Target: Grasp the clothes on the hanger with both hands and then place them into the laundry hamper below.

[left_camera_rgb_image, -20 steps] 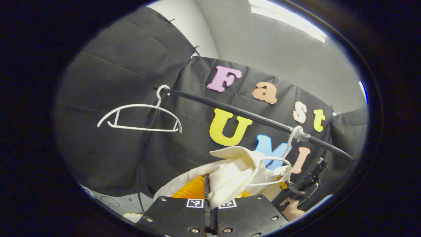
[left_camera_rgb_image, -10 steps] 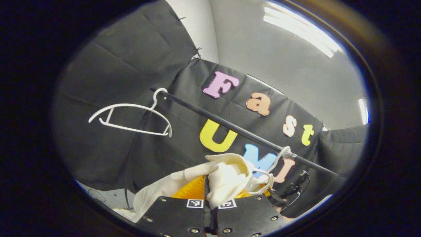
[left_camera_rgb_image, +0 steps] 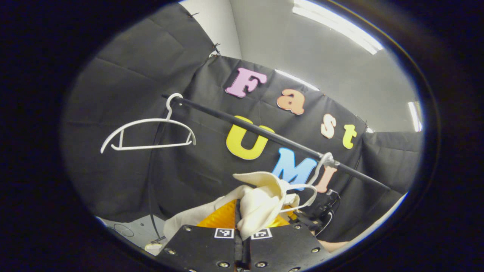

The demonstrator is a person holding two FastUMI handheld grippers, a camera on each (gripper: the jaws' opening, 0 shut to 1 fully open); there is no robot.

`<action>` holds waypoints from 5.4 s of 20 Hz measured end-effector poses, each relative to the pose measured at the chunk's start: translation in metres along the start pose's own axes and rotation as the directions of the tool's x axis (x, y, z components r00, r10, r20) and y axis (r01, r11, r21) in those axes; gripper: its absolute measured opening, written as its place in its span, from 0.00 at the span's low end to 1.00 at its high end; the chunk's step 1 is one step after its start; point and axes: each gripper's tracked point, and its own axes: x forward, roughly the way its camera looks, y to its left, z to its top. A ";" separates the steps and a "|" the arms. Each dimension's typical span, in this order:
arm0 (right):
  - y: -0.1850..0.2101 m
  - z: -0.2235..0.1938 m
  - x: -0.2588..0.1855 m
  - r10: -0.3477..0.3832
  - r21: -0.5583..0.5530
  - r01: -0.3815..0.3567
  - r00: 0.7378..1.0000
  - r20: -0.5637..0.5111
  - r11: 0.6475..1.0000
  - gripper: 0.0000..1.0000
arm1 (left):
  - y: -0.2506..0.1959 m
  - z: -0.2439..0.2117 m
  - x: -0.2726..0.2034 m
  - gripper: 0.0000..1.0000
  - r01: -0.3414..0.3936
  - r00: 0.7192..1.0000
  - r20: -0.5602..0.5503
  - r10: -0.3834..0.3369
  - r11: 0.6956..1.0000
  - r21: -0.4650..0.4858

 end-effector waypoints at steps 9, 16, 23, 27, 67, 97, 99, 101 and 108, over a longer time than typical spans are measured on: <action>0.031 0.009 -0.041 -0.019 -0.021 0.020 1.000 0.024 1.000 0.02 | 0.060 0.013 -0.002 0.01 -0.067 0.998 -0.008 0.067 0.998 0.011; 0.031 0.005 -0.113 -0.208 -0.020 0.208 0.978 0.020 0.978 0.02 | 0.096 -0.007 0.005 0.01 0.021 0.993 -0.114 -0.021 1.000 -0.006; 0.044 0.000 -0.206 -0.366 -0.016 0.366 0.930 0.016 0.930 0.02 | 0.117 -0.028 -0.025 0.01 0.135 0.973 -0.203 -0.113 0.986 0.098; 0.060 0.009 -0.257 -0.413 -0.003 0.413 0.910 0.030 0.911 0.02 | 0.115 -0.041 -0.030 0.01 0.201 0.957 -0.233 -0.173 0.974 0.103; 0.250 -0.324 -0.316 -0.165 -0.018 0.194 0.781 -0.602 0.981 0.07 | 0.309 -0.370 -0.127 0.03 0.036 0.789 -0.592 0.164 0.950 0.311; 0.183 -0.230 -0.414 -0.144 0.013 0.169 0.873 -0.465 0.986 0.98 | 0.247 -0.325 -0.215 0.93 -0.135 0.799 -0.490 0.348 0.898 0.419; 0.163 -0.204 -0.431 -0.163 0.012 0.184 0.897 -0.410 0.983 0.98 | 0.210 -0.305 -0.220 0.93 -0.134 0.832 -0.444 0.333 0.897 0.422; 0.143 -0.177 -0.449 -0.181 0.012 0.198 0.919 -0.350 0.980 0.98 | 0.171 -0.284 -0.226 0.93 -0.127 0.866 -0.395 0.306 0.899 0.419; 0.080 -0.076 -0.491 -0.252 -0.010 0.253 0.959 -0.127 0.968 0.92 | 0.056 -0.215 -0.235 0.92 -0.072 0.960 -0.205 0.192 0.874 0.480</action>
